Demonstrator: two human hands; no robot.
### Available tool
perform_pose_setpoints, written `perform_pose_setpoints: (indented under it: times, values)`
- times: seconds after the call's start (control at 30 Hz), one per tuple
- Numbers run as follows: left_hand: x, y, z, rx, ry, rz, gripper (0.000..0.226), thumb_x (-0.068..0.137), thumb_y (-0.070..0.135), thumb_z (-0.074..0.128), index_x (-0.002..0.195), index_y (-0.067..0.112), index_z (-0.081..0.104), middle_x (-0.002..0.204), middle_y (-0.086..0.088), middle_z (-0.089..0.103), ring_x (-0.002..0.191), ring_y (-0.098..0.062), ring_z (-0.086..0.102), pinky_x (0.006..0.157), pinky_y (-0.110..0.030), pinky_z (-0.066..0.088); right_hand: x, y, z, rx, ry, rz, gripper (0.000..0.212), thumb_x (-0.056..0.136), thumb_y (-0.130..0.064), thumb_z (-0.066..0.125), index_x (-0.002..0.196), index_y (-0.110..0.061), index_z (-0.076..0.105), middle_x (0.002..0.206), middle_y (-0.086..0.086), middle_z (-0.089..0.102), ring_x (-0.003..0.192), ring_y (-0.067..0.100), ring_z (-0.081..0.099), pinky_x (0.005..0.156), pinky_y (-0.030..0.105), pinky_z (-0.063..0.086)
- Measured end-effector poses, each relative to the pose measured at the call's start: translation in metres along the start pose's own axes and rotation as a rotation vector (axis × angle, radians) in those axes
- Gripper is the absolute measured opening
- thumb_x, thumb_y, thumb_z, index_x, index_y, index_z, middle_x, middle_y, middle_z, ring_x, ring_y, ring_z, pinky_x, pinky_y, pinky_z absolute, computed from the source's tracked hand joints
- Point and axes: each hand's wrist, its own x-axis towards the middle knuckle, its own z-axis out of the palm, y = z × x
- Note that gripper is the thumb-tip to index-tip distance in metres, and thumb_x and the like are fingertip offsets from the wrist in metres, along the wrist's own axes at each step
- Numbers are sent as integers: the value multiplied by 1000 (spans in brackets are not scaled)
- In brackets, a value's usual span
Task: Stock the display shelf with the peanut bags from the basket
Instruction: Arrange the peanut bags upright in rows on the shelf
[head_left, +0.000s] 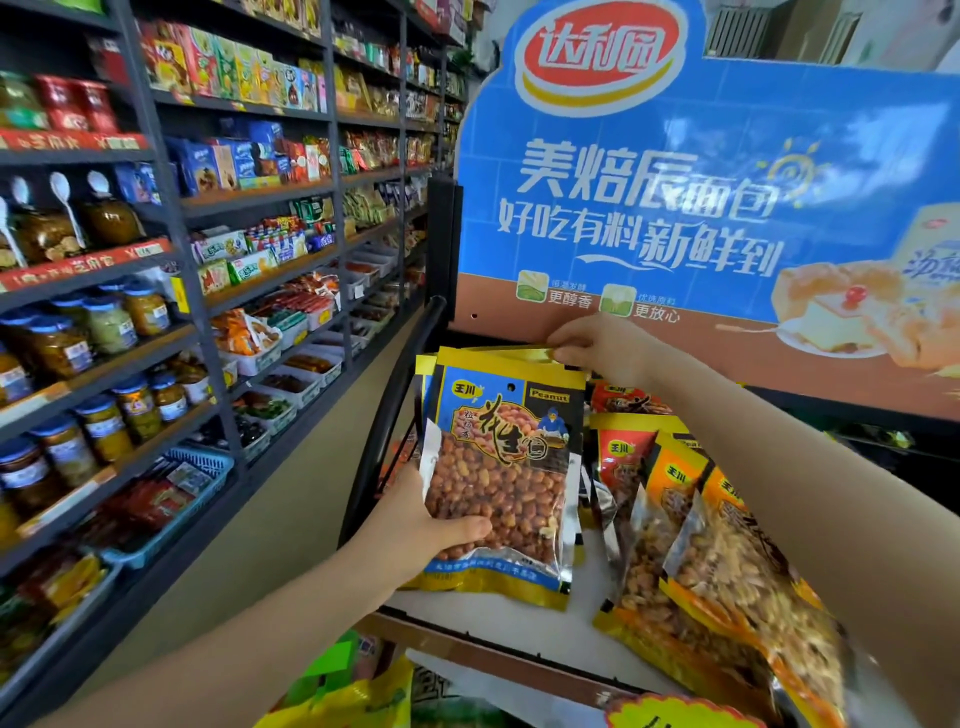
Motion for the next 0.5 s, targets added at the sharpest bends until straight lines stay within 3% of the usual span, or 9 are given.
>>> perform_pose_setpoints:
  times: [0.07, 0.13, 0.27, 0.4, 0.43, 0.5]
  values:
    - [-2, 1, -1, 16, -8, -6, 76, 58, 40, 83, 121, 21, 45, 115, 4, 62, 106, -13, 59, 96, -35, 48, 2, -6, -1, 136, -109, 46, 34, 96, -27, 45, 126, -13, 53, 120, 6, 58, 99, 22, 56, 74, 29, 45]
    - [-6, 4, 0, 2, -7, -9, 72, 64, 34, 82, 123, 22, 43, 118, 7, 59, 109, -11, 56, 94, -28, 44, 5, -9, -2, 100, -129, 90, 37, 97, -34, 40, 123, -11, 55, 113, 6, 59, 98, 28, 60, 78, 34, 46]
    - [-12, 8, 2, 4, 10, 22, 71, 69, 27, 80, 126, 24, 39, 122, 9, 55, 113, -11, 53, 95, -27, 41, 13, 4, -11, -238, 99, 59, 27, 94, -16, 43, 97, -4, 67, 103, 15, 66, 96, 32, 61, 76, 30, 41]
    - [-18, 16, 1, 14, 23, 60, 67, 71, 20, 79, 124, 29, 40, 118, 11, 58, 111, -9, 55, 98, -28, 43, 7, 8, -17, -214, -1, -187, 26, 94, -6, 46, 105, -14, 68, 94, -11, 59, 73, -3, 51, 77, 17, 37]
    - [-20, 18, 0, 24, 41, 68, 68, 70, 21, 80, 125, 28, 41, 116, 11, 60, 107, -8, 57, 97, -30, 45, 8, 8, -17, -185, -28, -224, 28, 95, -4, 45, 107, -14, 67, 87, -17, 57, 69, -5, 50, 71, 15, 37]
    - [-26, 21, -3, 81, 86, 86, 70, 69, 23, 80, 126, 28, 41, 112, 13, 60, 98, -3, 58, 90, -24, 47, 11, 7, -15, -201, -62, -254, 31, 95, -2, 42, 111, -14, 66, 80, -23, 56, 70, 8, 55, 68, 17, 40]
